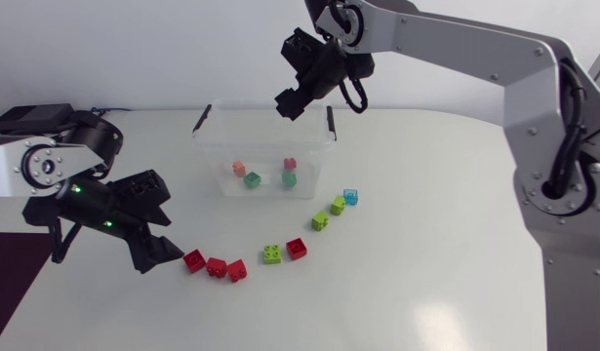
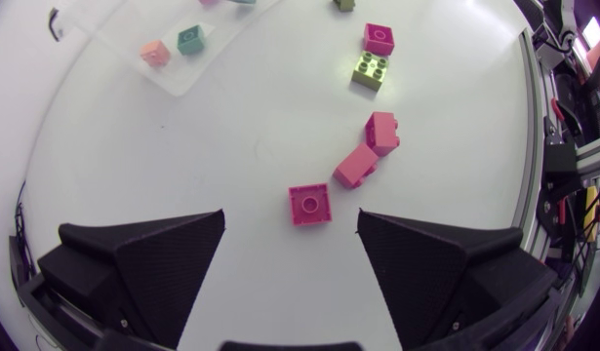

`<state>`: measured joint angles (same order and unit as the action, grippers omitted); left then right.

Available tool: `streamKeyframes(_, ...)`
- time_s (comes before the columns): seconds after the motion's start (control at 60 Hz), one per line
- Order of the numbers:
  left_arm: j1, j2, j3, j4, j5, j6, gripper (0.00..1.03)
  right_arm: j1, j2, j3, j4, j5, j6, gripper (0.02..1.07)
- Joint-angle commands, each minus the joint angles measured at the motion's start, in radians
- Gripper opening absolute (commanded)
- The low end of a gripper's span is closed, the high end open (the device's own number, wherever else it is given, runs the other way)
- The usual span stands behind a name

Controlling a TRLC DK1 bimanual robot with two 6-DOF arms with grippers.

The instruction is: Pick up the duplo bricks and place them in the container

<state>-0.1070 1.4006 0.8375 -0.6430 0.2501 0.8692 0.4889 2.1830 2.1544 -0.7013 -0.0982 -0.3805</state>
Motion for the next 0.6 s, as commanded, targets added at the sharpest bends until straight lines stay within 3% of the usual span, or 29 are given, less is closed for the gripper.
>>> streamKeyframes(0.0, -0.033, 0.061, -0.017, 0.016, -0.018, 0.022, 0.94, -0.007, -0.120, -0.116, 0.034, 0.008, 0.028, 0.97)
streamKeyframes(0.367, -0.120, 0.253, 0.002, 0.105, -0.107, -0.055, 0.91, -0.131, -0.497, -0.663, 0.154, -0.037, -0.035, 0.98)
streamKeyframes(0.55, -0.134, 0.316, 0.015, 0.137, -0.118, -0.088, 0.73, -0.233, -0.512, -0.812, 0.184, -0.113, -0.132, 0.98)
streamKeyframes(0.583, -0.131, 0.319, 0.023, 0.137, -0.121, -0.091, 0.61, -0.259, -0.497, -0.823, 0.183, -0.141, -0.161, 0.98)
